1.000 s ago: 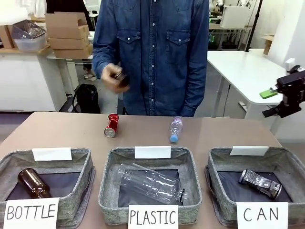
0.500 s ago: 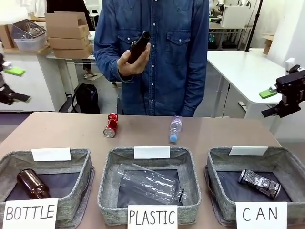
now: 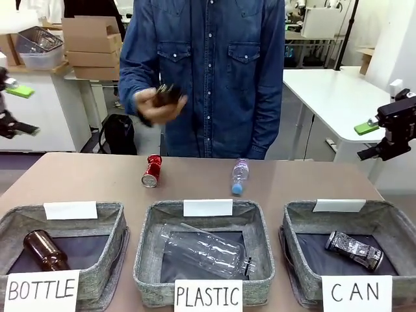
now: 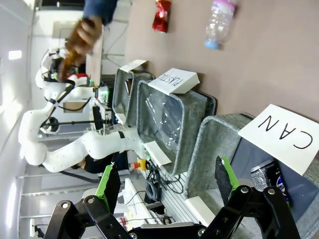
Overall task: Sort the can waste into the basket.
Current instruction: Pick up the can waste from the table and place it in the right Fabric basket.
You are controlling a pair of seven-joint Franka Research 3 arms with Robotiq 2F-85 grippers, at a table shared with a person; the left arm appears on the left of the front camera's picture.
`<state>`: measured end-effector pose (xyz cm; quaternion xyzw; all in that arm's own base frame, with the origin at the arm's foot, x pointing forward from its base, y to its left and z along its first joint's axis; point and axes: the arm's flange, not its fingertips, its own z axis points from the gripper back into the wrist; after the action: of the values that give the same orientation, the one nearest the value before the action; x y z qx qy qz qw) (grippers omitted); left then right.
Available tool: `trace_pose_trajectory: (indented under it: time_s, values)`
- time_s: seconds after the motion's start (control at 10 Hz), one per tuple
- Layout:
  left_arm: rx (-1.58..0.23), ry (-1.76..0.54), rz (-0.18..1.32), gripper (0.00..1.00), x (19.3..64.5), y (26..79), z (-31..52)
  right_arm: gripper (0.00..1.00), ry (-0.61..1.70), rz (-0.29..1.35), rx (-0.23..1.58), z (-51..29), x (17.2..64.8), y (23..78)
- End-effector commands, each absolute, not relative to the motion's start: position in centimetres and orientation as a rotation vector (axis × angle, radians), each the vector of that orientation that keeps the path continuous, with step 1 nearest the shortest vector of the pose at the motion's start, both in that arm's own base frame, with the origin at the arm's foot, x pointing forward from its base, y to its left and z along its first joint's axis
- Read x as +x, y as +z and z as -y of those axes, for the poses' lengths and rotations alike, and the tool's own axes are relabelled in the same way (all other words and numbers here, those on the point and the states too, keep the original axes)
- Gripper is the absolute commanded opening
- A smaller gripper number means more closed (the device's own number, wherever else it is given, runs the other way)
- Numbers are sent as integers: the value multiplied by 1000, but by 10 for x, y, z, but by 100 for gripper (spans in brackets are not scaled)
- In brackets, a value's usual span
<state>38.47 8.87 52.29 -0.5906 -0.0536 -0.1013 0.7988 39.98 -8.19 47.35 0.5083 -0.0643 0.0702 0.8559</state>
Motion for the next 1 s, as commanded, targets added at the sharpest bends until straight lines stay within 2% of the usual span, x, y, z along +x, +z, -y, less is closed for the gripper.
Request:
trace_pose_trajectory:
  time_s: [0.0, 0.4, 0.9]
  values:
    - [-1277, -109, 167, 100, 332, 532, -147, 100, 168, 142, 1071, 83, 399, 475]
    - [-1308, 36, 331, 100, 273, 529, -203, 100, 168, 142, 1071, 83, 399, 475]
    - [-1298, -17, 294, 100, 286, 532, -192, 100, 168, 142, 1071, 83, 399, 475]
